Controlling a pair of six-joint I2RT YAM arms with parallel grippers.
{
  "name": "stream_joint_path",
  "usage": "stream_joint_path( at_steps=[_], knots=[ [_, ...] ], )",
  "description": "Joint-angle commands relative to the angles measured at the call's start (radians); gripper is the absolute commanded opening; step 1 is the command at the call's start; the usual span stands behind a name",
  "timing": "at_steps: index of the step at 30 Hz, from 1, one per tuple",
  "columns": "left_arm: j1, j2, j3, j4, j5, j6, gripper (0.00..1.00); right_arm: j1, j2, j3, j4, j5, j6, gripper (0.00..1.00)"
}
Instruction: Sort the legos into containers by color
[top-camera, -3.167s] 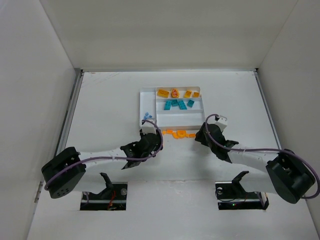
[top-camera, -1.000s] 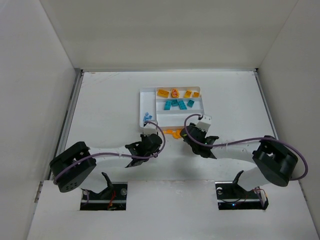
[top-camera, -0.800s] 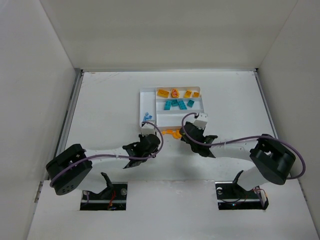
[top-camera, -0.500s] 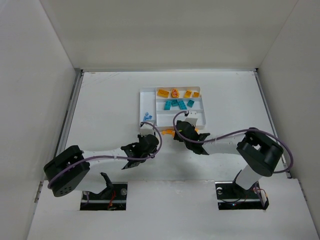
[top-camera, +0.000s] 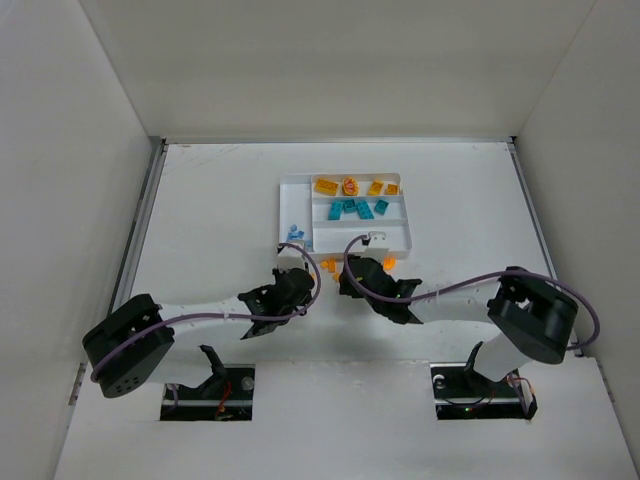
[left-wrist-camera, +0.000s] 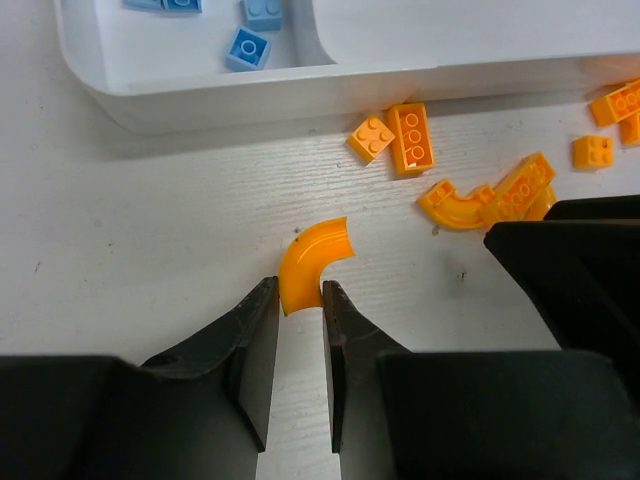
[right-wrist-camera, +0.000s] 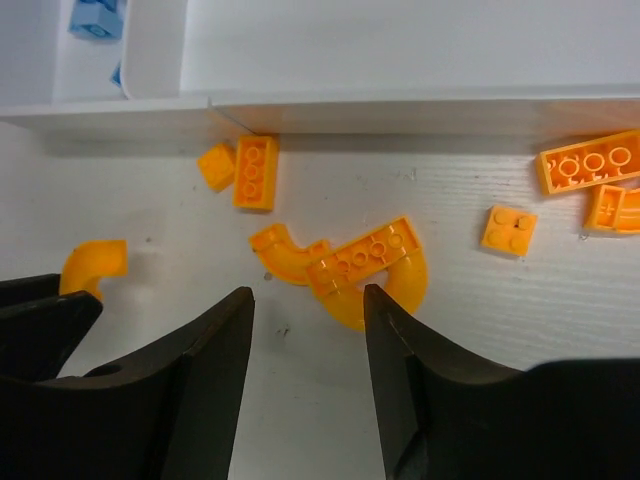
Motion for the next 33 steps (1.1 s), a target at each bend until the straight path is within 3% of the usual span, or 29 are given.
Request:
stream_joint_path(
  at_steps=[1,6,16,24,28,33],
  knots=[
    [0.002,-0.016,0.010,0.004,-0.005,0.012,0.13,-0.024,-0.069,-0.001,-0.020,0.052,0.013,0.55],
    [-0.003,-0.036,0.009,-0.009,-0.013,0.010,0.13,-0.077,-0.042,0.020,-0.014,0.051,-0.030,0.64],
    [0.010,-0.066,0.001,-0.020,-0.007,0.007,0.13,-0.051,0.046,0.063,0.014,0.015,-0.119,0.75],
    [0.036,-0.100,0.030,-0.026,0.021,0.012,0.13,-0.041,0.087,0.066,0.023,-0.029,-0.133,0.75],
    [0.043,-0.112,0.050,-0.032,0.024,0.015,0.13,-0.035,0.103,0.062,0.034,-0.031,-0.132,0.68],
    [0.054,-0.111,0.095,-0.034,0.032,0.021,0.13,-0.035,0.097,0.051,0.035,-0.029,-0.124,0.49]
  ],
)
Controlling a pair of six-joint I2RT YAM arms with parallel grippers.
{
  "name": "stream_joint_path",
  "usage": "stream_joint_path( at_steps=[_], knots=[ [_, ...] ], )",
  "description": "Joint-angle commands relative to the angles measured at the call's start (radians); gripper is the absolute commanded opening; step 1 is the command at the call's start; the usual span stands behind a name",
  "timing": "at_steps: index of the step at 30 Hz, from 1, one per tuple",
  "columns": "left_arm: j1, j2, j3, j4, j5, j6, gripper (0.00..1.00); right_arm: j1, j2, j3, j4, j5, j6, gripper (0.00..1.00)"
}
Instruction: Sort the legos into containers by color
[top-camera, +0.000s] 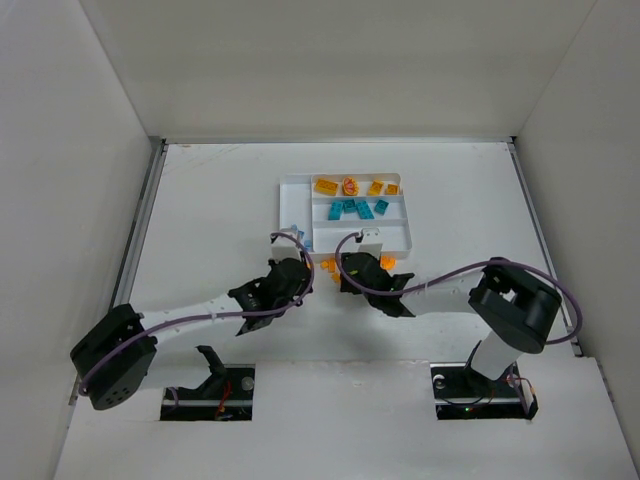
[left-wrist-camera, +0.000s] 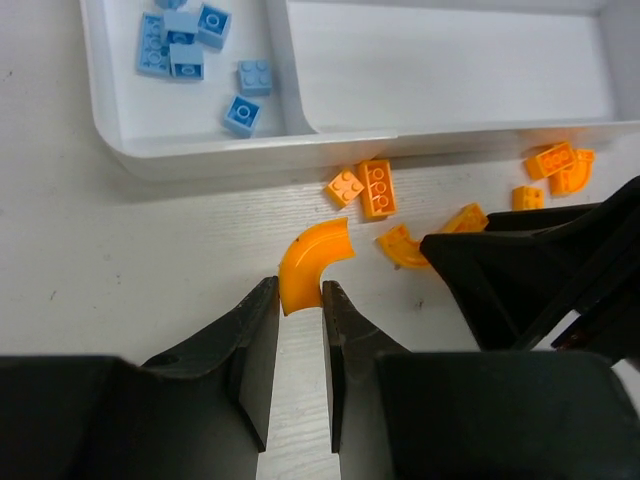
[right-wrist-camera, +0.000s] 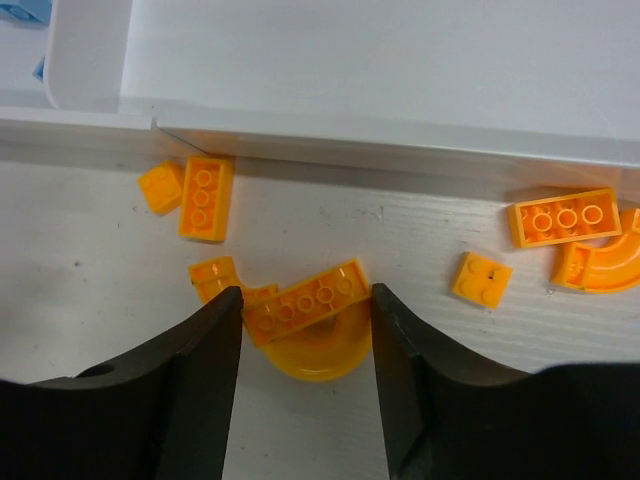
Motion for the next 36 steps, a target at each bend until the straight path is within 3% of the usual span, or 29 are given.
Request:
stream_joint_path(
  at_steps=[1,9,15,20,24,28,30,36],
  knots=[
    [0.012,-0.018,0.075,0.007,0.009,0.019,0.13,0.012,0.000,0.010,0.021,-0.011,0.008,0.46],
    [0.050,0.096,0.201,0.062,0.042,0.039,0.13,0.022,-0.180,-0.066,0.021,0.006,0.042,0.42],
    [0.113,0.296,0.333,0.119,0.096,0.063,0.15,0.021,-0.379,-0.149,0.009,0.003,0.061,0.43],
    [0.164,0.439,0.431,0.131,0.124,0.071,0.20,-0.037,-0.448,-0.149,0.003,-0.015,0.047,0.43],
    [0.184,0.498,0.478,0.126,0.135,0.071,0.33,-0.103,-0.419,-0.105,0.012,-0.055,0.021,0.43],
    [0.179,0.446,0.450,0.133,0.135,0.073,0.47,-0.166,-0.337,-0.039,0.035,-0.089,-0.016,0.43],
    [0.176,0.403,0.417,0.133,0.133,0.073,0.47,-0.200,-0.275,-0.001,0.049,-0.105,-0.027,0.43],
    [0.097,0.225,0.250,0.123,0.113,0.044,0.37,-0.258,-0.096,0.107,0.089,-0.126,-0.054,0.44]
  ],
)
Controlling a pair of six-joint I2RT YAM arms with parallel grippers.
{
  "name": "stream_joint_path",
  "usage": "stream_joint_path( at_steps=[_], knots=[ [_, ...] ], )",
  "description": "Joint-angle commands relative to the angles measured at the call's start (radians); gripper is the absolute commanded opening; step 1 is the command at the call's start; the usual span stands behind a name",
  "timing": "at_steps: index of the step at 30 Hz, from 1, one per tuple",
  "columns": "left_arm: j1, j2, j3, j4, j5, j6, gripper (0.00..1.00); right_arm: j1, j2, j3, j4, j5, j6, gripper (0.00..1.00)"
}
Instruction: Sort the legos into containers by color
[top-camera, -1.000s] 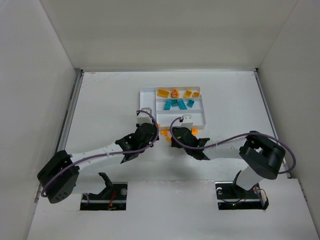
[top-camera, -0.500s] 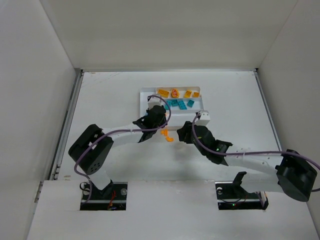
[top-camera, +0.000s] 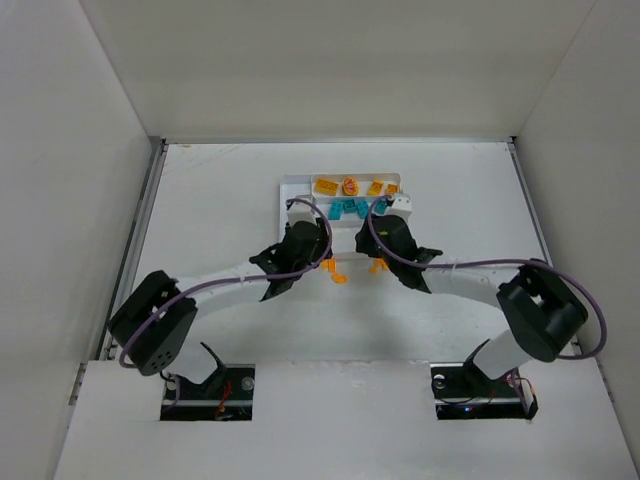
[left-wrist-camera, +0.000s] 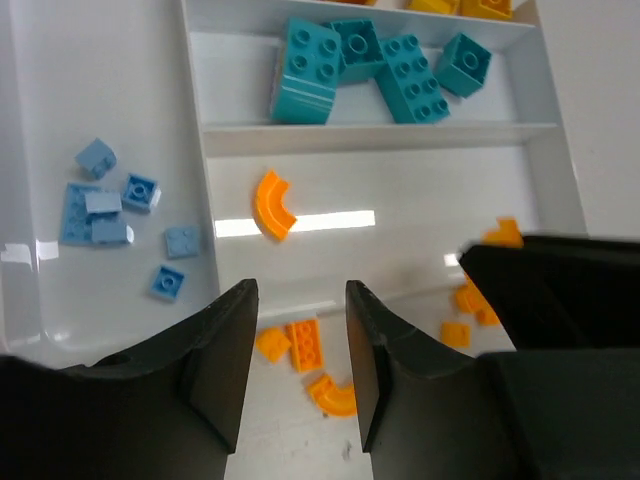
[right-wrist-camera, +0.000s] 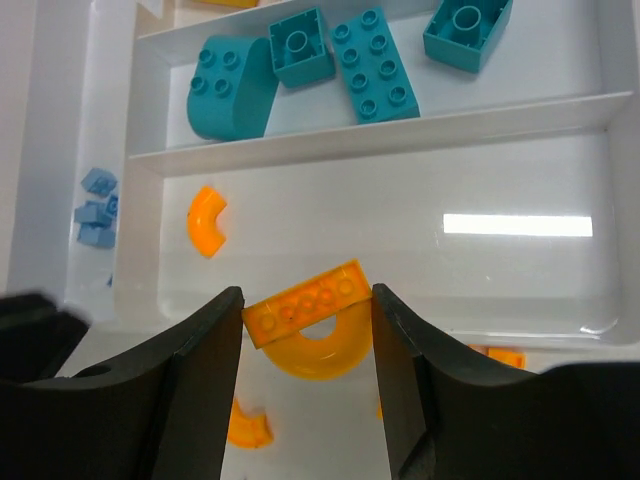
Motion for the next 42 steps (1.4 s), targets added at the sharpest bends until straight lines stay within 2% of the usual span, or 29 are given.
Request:
stream_joint_path(
  at_steps=[1,7,13,16,20,25,36,42],
  knots=[
    [-0.072,-0.120,-0.085,0.021,-0.033,-0.021,0.37,-0.025,0.086,0.084,0.070,-0.021,-0.033,0.44],
    [-0.223,-0.191,-0.193,-0.023,-0.169,-0.116,0.38,-0.037,0.161,0.144,0.082,-0.012,-0.036,0.49],
    [-0.276,-0.119,-0.199,-0.034,-0.225,-0.215,0.42,-0.033,0.141,0.151,0.088,0.015,-0.036,0.69],
    [-0.291,-0.061,-0.173,-0.023,-0.225,-0.252,0.43,-0.031,0.106,0.115,0.088,0.037,-0.041,0.72],
    [-0.300,0.008,-0.133,-0.019,-0.236,-0.278,0.43,-0.019,0.052,0.048,0.102,0.057,-0.028,0.69],
    [-0.322,0.076,-0.105,-0.029,-0.303,-0.363,0.43,0.018,-0.047,-0.098,0.144,0.094,0.028,0.58],
    [-0.322,0.197,-0.065,-0.031,-0.363,-0.556,0.45,0.088,-0.118,-0.250,0.176,0.118,0.122,0.59],
    [-0.296,0.254,-0.050,-0.046,-0.341,-0.607,0.45,0.094,-0.162,-0.306,0.210,0.118,0.156,0.59]
  ],
)
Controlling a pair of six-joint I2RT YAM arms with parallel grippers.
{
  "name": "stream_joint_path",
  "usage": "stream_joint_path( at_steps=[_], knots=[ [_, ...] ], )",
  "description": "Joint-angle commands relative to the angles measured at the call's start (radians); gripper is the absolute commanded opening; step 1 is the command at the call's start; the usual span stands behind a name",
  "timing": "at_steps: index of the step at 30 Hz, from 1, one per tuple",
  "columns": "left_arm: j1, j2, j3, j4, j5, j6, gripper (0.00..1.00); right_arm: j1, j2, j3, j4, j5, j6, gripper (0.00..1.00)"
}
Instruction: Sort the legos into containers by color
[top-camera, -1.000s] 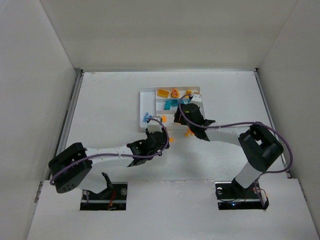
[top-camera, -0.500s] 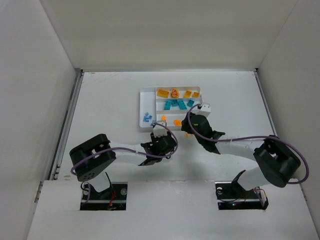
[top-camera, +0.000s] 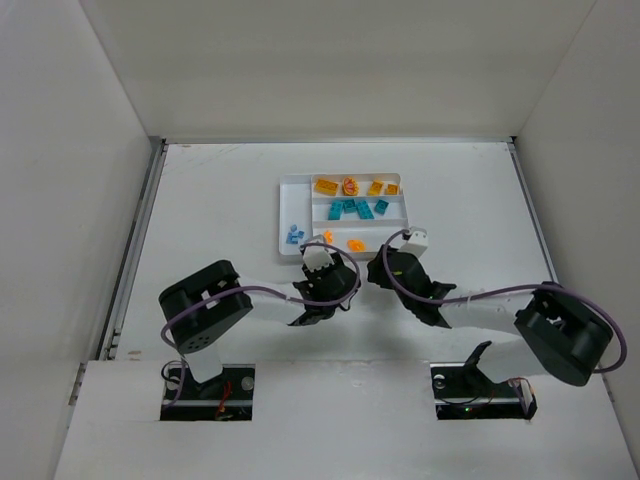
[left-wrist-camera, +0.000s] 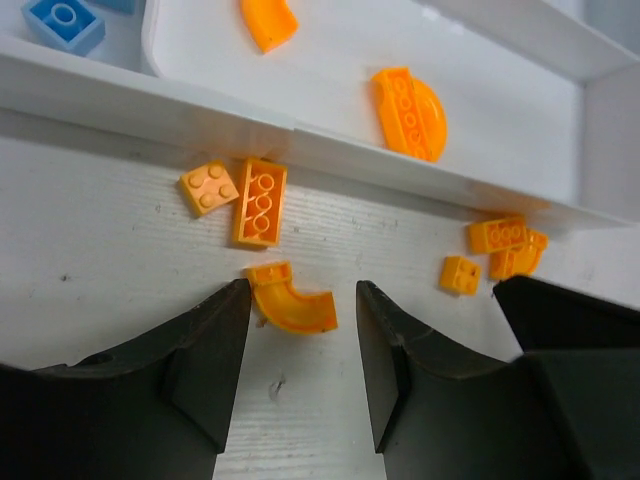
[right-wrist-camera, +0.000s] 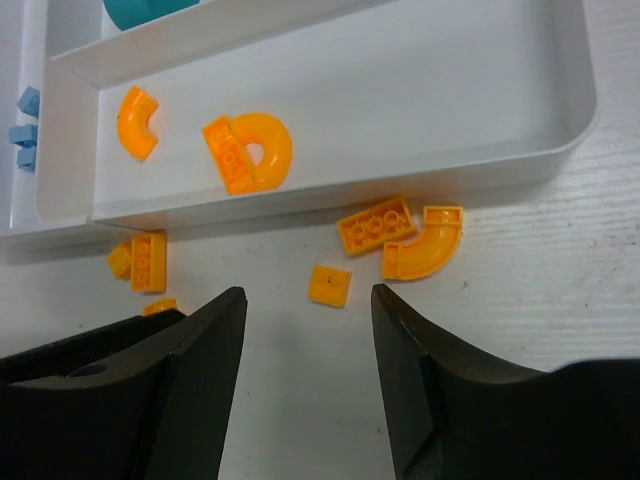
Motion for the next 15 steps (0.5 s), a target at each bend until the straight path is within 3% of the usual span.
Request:
stream_joint_path(
  at_steps=[1,7,15],
  knots=[
    [0.013,0.063,0.022,-0.073,0.008,-0.073,0.45,0.006,-0.048,-0.020,0.078,0.027,0.040,0.59],
    [0.009,0.115,0.074,-0.151,-0.002,-0.054,0.43,0.012,-0.093,-0.042,0.081,0.026,0.046,0.60],
    [-0.007,0.123,0.100,-0.199,0.008,0.145,0.28,0.011,-0.179,-0.080,0.081,0.017,0.060,0.61]
  ],
)
